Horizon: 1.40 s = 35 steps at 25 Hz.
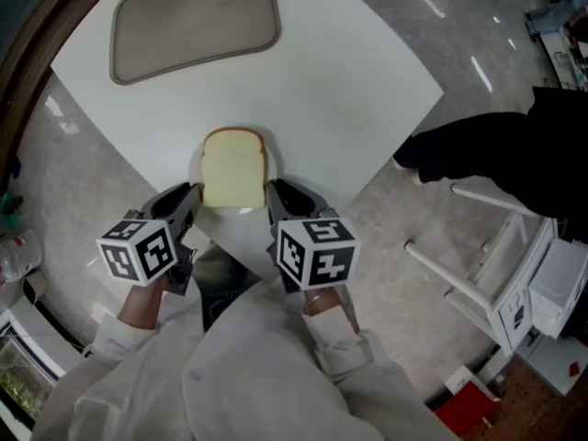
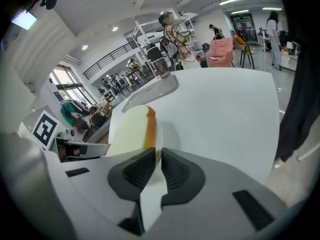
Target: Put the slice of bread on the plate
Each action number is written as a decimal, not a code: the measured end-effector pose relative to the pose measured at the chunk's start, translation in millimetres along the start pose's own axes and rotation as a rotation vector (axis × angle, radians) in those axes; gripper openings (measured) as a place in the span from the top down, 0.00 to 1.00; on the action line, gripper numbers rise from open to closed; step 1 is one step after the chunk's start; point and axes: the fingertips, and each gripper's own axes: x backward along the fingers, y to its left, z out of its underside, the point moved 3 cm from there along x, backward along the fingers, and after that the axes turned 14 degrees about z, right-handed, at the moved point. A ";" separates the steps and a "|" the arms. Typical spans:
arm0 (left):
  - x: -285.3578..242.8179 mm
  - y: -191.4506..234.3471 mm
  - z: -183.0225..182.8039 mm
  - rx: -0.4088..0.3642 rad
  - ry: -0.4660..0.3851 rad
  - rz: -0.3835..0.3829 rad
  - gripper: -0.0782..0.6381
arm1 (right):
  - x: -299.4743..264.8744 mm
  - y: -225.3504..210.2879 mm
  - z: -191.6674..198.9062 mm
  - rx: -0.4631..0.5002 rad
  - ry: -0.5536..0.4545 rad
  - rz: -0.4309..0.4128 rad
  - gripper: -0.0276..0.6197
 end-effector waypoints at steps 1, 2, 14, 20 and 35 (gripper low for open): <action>1.3 -0.8 -1.3 -0.002 -0.004 0.001 0.81 | 0.1 0.7 -2.1 0.003 -0.004 -0.003 0.89; 2.5 -2.0 -3.0 -0.007 -0.009 0.001 0.81 | 0.3 1.2 -4.4 0.007 -0.008 -0.006 0.89; 11.9 -10.9 -13.3 -0.024 -0.078 -0.033 0.81 | 7.1 6.1 -18.1 0.057 -0.028 -0.050 0.89; 19.3 -4.6 -16.3 -0.021 -0.083 -0.034 0.81 | 5.1 16.4 -22.9 0.063 -0.032 -0.051 0.89; 27.5 44.9 -63.7 -0.057 -0.008 0.035 0.81 | -29.4 56.5 -53.5 -0.019 -0.046 0.014 0.89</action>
